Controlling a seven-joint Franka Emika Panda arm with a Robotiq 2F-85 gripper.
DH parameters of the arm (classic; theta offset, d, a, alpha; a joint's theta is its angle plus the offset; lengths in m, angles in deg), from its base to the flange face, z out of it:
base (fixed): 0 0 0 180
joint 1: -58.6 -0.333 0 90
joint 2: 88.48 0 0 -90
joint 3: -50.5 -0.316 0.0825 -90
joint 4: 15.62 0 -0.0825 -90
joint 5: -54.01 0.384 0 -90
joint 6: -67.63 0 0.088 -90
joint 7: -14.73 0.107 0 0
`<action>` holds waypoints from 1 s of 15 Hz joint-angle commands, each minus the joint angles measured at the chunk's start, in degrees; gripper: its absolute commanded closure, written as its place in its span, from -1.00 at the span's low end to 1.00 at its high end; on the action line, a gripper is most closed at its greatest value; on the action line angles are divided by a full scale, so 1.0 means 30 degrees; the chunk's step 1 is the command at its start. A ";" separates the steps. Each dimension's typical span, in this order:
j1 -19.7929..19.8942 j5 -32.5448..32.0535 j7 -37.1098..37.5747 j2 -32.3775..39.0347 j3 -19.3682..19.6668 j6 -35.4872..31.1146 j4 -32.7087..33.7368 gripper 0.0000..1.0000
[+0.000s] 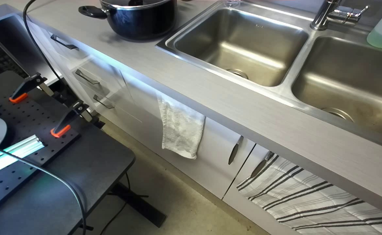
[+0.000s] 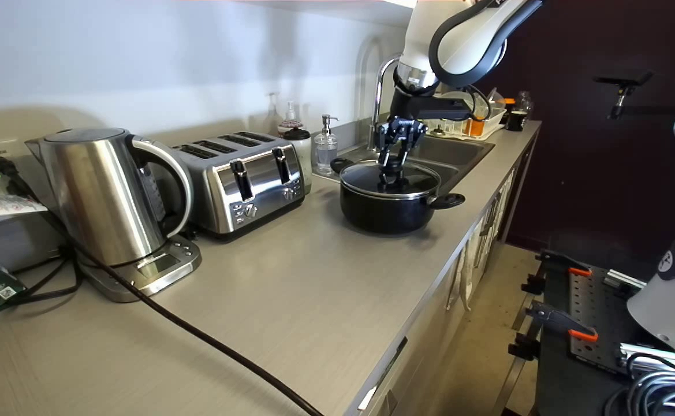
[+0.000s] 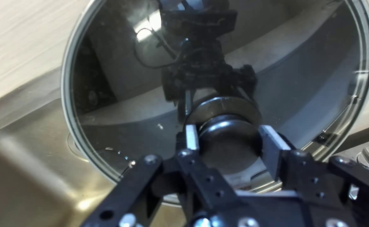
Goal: Put the glass lid on the black pot
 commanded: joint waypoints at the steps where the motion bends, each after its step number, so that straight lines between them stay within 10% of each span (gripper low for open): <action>1: 0.0004 -0.0560 0.0584 -0.0613 0.0057 0.0640 0.0009 0.50; 2: 0.0004 -0.0577 0.0587 -0.0608 0.0056 0.0686 0.0010 0.50; 4: -0.0001 -0.0616 0.0630 -0.0616 0.0052 0.0766 0.0006 -0.52; 7: 0.0006 -0.0715 0.0650 -0.0721 0.0003 0.0761 0.0057 -0.94; 15: 0.0085 -0.0783 0.0643 -0.1001 -0.0119 0.0716 0.0064 -1.00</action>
